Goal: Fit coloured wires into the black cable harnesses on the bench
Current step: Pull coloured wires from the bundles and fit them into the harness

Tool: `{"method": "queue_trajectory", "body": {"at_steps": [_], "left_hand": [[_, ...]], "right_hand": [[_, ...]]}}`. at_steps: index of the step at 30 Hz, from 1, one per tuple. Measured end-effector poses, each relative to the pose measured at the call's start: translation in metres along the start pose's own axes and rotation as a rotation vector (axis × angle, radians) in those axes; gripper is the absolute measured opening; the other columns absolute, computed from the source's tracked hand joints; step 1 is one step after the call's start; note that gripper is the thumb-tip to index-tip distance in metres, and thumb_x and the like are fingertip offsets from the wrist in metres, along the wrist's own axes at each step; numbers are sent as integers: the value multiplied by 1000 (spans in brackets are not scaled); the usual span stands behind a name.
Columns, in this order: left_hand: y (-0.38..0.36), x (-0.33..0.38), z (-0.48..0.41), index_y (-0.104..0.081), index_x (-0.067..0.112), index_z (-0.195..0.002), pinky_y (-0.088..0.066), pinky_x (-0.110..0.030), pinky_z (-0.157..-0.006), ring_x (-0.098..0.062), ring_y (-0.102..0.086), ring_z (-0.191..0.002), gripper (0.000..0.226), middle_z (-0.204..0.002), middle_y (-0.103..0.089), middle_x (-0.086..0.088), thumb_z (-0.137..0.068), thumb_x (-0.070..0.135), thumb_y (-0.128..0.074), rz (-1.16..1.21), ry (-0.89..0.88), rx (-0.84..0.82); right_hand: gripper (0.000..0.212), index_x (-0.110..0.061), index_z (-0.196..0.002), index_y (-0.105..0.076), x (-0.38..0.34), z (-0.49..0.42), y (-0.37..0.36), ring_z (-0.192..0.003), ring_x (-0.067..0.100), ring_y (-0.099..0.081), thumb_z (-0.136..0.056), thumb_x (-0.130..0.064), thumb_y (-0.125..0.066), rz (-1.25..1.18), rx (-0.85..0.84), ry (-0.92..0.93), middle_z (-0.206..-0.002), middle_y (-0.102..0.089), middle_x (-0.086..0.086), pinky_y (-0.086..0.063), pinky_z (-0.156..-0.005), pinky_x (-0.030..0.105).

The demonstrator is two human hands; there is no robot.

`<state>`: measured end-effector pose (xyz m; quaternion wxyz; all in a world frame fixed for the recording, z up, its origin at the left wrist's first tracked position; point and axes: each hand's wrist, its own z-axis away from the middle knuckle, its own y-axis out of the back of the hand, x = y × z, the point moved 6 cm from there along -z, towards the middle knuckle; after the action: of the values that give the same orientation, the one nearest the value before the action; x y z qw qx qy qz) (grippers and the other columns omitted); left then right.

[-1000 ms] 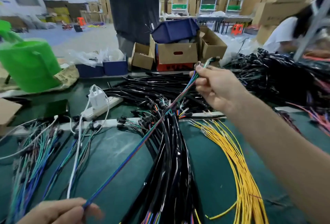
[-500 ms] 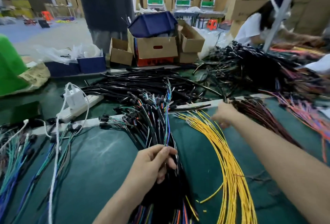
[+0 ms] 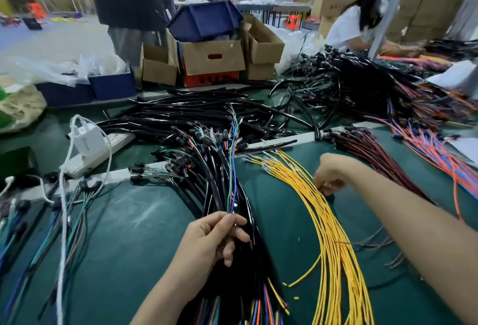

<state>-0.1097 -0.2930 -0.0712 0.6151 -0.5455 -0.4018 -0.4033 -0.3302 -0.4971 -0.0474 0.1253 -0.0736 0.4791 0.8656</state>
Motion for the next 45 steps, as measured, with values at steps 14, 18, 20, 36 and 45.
{"method": "queue_trajectory", "body": {"at_steps": [14, 18, 20, 36, 45], "left_hand": [[-1, 0, 0, -58, 1, -86, -56, -24, -60, -29, -71, -84, 21, -97, -70, -25, -84, 20, -50, 101, 43, -25], [0, 0, 0, -66, 4, -82, -56, -25, -68, -33, -69, -96, 21, -103, -69, -25, -83, 20, -51, 131, 37, 0], [0, 0, 0, -69, 8, -79, -56, -25, -68, -33, -69, -96, 22, -104, -69, -25, -84, 19, -51, 131, 38, -3], [0, 0, 0, -72, 7, -85, -56, -25, -63, -28, -72, -83, 24, -95, -71, -23, -81, 22, -54, 105, -11, 37], [0, -3, 0, -75, 11, -92, -57, -24, -66, -31, -70, -92, 27, -99, -71, -22, -80, 23, -55, 96, 29, 54]], "right_hand": [[13, -15, -83, -39, -47, 103, 111, -36, 7, -43, -96, -16, -39, -1114, 196, 547, -53, -58, 4, -31, -31, 13], [13, -14, -81, -44, -91, 129, 78, -35, 8, -43, -95, -15, -44, -1091, 45, 667, -52, -58, 2, -30, -30, 14], [18, -11, -77, -51, -106, 128, 61, -35, 8, -43, -94, -10, -43, -1065, -5, 716, -51, -57, 2, -30, -31, 14], [26, -12, -81, -42, -48, 62, 25, -39, 21, -58, -103, -20, -32, -784, 340, 537, -58, -68, 15, -37, -33, 20], [24, -12, -85, -40, -111, 120, 3, -37, 24, -55, -104, -23, -30, -989, 8, 835, -54, -62, 17, -42, -34, 23]]}}
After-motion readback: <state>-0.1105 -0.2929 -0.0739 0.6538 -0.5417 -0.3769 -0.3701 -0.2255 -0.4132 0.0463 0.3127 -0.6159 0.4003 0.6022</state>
